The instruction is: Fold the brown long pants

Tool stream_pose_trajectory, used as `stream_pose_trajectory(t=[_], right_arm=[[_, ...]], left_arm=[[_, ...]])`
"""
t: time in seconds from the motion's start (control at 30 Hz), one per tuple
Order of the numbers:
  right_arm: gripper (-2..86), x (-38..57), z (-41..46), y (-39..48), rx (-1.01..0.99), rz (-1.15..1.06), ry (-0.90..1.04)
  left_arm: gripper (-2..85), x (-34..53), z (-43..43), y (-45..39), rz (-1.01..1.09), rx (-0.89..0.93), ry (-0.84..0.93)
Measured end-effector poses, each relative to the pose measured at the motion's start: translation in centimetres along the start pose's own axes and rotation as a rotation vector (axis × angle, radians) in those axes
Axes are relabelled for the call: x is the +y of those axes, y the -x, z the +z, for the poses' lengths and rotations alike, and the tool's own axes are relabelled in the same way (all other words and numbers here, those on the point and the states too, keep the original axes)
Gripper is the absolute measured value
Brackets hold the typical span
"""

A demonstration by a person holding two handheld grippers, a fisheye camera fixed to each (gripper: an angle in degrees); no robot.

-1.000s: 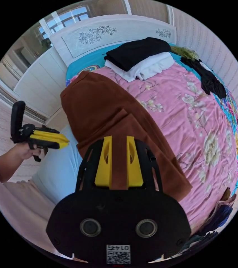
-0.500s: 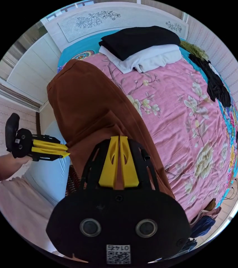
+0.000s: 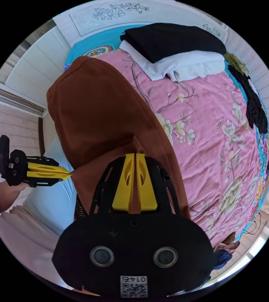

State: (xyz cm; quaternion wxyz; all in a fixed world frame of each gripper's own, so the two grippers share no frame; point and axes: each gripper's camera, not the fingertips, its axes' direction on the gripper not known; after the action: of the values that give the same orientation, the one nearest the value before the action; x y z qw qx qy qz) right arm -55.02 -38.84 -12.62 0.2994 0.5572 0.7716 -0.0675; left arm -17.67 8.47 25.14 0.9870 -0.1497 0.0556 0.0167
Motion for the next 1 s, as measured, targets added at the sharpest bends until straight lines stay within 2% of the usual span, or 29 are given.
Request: stream_pose_trajectory(t=[0.13,0.33,0.47,0.57,0.67,0.87,1.0], right_arm=[[1.6,-2.1,-0.9,0.4,0.010,-0.034,-0.006],[12.9,-4.2,-3.1,1.3,0.093,-0.191,-0.055],[10.2,-7.5,-1.6,1.9,0.008,-0.251,0.067],[7.3,-9.0,-1.0,2.1,-0.010,-0.248,0.131],[5.0,-9.5,-1.4,2.5,0.016,-0.274,0.134],[4.0,-9.4,-2.3,2.8,0.030,-0.270,0.088],[3.9,-9.6,-2.6,3.0,0.038,-0.269,0.084]], left_arm=[[-1.0,-0.1,-0.1,0.3,-0.004,-0.012,0.024],[-0.8,0.0,-0.3,0.9,-0.017,-0.012,0.053],[0.5,0.2,-0.9,1.0,-0.014,-0.021,0.048],[5.5,1.0,-2.8,0.9,-0.008,-0.040,-0.006],[8.9,1.7,-3.4,1.1,-0.015,-0.045,0.004],[11.6,1.1,-2.2,0.2,0.054,0.076,0.075],[11.4,0.7,-2.4,0.7,-0.009,0.057,0.086]])
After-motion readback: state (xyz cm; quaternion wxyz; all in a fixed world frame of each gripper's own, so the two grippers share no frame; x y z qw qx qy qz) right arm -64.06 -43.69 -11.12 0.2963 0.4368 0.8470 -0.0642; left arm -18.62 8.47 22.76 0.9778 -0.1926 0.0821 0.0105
